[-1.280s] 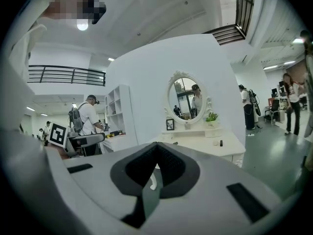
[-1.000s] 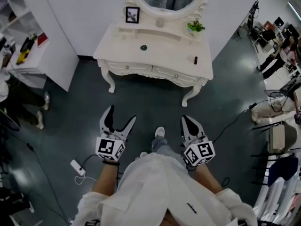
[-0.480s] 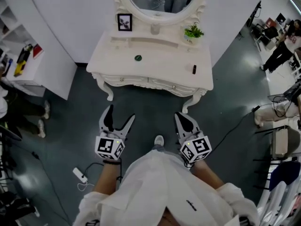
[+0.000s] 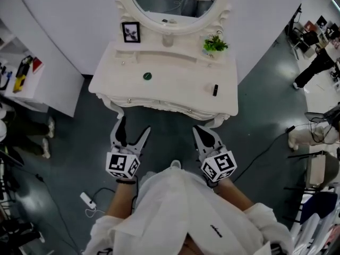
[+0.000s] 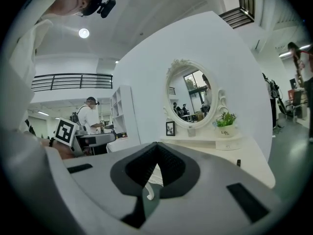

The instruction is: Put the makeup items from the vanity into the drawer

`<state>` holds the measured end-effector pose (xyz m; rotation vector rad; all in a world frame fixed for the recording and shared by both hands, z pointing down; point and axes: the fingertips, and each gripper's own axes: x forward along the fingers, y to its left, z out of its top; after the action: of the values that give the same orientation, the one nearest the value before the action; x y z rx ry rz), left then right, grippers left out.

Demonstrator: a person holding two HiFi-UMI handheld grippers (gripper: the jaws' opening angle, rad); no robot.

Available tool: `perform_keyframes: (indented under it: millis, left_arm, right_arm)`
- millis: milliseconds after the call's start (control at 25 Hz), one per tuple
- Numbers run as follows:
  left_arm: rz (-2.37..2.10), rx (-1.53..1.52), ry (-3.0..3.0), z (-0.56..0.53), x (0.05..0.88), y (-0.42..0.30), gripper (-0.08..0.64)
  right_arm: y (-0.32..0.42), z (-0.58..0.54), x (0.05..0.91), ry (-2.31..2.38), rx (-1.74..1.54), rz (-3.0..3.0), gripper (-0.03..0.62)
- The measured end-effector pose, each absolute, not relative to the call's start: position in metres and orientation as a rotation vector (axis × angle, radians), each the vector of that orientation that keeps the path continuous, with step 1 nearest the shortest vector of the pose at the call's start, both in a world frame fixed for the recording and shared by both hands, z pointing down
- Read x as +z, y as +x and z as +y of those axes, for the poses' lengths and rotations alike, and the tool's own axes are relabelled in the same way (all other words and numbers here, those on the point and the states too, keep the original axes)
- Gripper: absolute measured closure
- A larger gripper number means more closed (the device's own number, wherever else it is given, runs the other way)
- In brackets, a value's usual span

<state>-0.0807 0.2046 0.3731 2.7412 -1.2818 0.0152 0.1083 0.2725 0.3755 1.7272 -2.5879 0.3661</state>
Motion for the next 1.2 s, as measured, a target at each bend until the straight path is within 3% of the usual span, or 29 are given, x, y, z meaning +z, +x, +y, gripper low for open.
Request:
perform_keyframes:
  millis: [640,1200]
  left_arm:
    - [-1.247,0.077,2.695,0.127,0.399,-0.050,0.169]
    - [-1.073,0.161,2.714,-0.031,0.432,-0.037,0.169]
  right_arm:
    - [0.123,0.193,0.394,1.701,0.424,-2.564,0.574]
    - [0.099,0.031,0.399,1.690,0.427,-2.528,0.574]
